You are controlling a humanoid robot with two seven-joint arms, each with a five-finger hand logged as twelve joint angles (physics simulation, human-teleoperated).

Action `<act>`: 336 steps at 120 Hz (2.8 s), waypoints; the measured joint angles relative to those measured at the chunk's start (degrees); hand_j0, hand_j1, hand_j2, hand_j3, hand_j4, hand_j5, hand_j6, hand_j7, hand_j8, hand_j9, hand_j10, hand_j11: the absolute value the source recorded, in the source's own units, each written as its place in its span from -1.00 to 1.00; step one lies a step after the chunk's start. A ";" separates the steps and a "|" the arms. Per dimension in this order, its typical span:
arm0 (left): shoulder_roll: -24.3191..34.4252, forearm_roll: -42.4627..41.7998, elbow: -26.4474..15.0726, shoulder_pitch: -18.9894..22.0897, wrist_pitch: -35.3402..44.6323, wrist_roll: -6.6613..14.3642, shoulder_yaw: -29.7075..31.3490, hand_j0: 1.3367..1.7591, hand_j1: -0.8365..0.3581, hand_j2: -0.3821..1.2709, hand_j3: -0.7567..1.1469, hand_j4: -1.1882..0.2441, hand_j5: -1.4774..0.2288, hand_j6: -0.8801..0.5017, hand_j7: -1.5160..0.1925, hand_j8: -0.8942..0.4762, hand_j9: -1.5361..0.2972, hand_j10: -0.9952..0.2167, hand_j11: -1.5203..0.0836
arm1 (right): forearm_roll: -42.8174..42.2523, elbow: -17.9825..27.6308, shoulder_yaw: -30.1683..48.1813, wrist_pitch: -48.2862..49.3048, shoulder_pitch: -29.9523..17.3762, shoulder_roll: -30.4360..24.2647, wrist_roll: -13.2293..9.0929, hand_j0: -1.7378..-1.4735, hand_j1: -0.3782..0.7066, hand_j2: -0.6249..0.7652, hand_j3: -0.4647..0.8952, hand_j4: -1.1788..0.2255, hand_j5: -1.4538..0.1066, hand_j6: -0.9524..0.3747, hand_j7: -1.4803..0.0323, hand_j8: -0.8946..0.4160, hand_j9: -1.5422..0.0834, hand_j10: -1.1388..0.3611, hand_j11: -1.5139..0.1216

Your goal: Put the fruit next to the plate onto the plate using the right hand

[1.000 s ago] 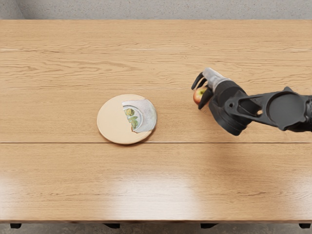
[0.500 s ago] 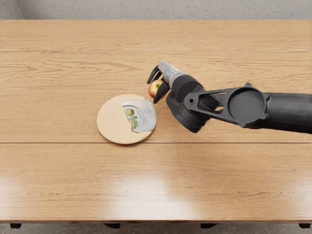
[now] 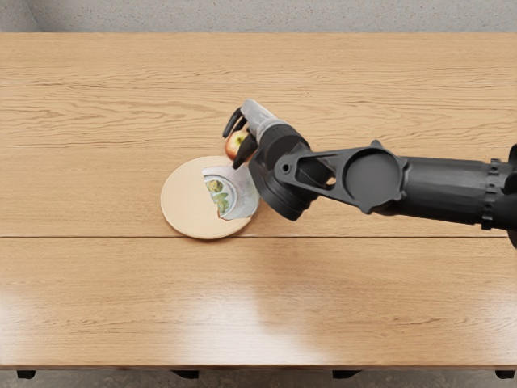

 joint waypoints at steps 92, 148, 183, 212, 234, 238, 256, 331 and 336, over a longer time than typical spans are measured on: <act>0.00 -0.01 0.00 0.00 0.00 0.00 0.01 0.52 0.96 -0.54 -0.21 0.64 0.72 0.26 0.76 0.29 0.66 0.63 0.88 | -0.84 0.66 1.08 11.22 0.34 0.09 -0.09 -0.38 -0.20 0.06 -0.32 0.12 0.10 -0.02 0.24 -0.01 0.20 0.10 0.15; 0.00 -0.03 0.00 0.00 0.00 0.00 0.01 0.52 0.96 -0.54 -0.20 0.64 0.72 0.26 0.76 0.29 0.66 0.63 0.88 | -0.77 2.65 16.78 10.75 -8.52 -1.88 -0.10 -0.40 -0.68 -0.11 -0.32 0.50 0.64 0.26 0.74 0.20 0.69 0.36 0.64; 0.00 -0.02 0.02 0.00 0.00 0.00 0.01 0.52 0.96 -0.54 -0.20 0.64 0.72 0.26 0.76 0.29 0.66 0.63 0.88 | -0.75 5.79 30.14 17.50 -17.39 -11.53 -0.10 -0.40 -0.73 -0.12 -0.32 0.53 0.69 0.28 0.78 0.22 0.73 0.39 0.69; 0.00 -0.01 0.01 0.00 0.00 0.00 -0.01 0.52 0.96 -0.54 -0.20 0.64 0.72 0.26 0.76 0.29 0.66 0.63 0.88 | -0.76 9.95 53.54 35.56 -33.28 -18.12 -0.10 -0.40 -0.73 -0.13 -0.32 0.54 0.70 0.29 0.79 0.22 0.74 0.39 0.70; 0.00 -0.01 0.01 0.00 0.00 0.00 -0.01 0.52 0.96 -0.54 -0.21 0.64 0.72 0.26 0.76 0.29 0.66 0.63 0.88 | -0.50 10.27 70.30 52.97 -44.19 -19.81 -0.10 -0.40 -0.73 -0.13 -0.32 0.54 0.70 0.29 0.79 0.22 0.74 0.39 0.70; 0.00 -0.01 0.02 0.00 0.00 0.00 0.00 0.52 0.96 -0.54 -0.21 0.64 0.72 0.26 0.76 0.29 0.66 0.63 0.88 | 0.05 10.20 73.40 56.45 -45.93 -19.96 -0.10 -0.40 -0.73 -0.13 -0.32 0.54 0.70 0.29 0.79 0.22 0.74 0.39 0.70; 0.00 -0.01 0.01 0.00 0.00 0.00 0.00 0.52 0.96 -0.54 -0.21 0.64 0.72 0.26 0.76 0.29 0.66 0.63 0.88 | 5.03 7.16 81.59 66.37 -49.81 -20.54 -0.10 -0.40 -0.74 -0.13 -0.32 0.55 0.71 0.29 0.80 0.22 0.75 0.39 0.70; 0.00 -0.01 0.00 0.00 0.00 0.00 -0.03 0.52 0.96 -0.54 -0.21 0.64 0.72 0.26 0.76 0.29 0.66 0.63 0.88 | 25.11 -2.87 87.87 69.71 -59.12 -33.95 -0.10 -0.40 -0.94 -0.10 -0.32 0.67 0.86 0.43 0.95 0.36 0.89 0.51 0.84; 0.00 -0.01 0.00 0.00 0.00 0.00 -0.03 0.52 0.96 -0.54 -0.21 0.64 0.72 0.26 0.76 0.29 0.66 0.63 0.88 | 25.41 -2.89 88.05 69.71 -59.24 -34.42 -0.10 -0.40 -0.94 -0.10 -0.32 0.68 0.86 0.43 0.95 0.36 0.89 0.52 0.85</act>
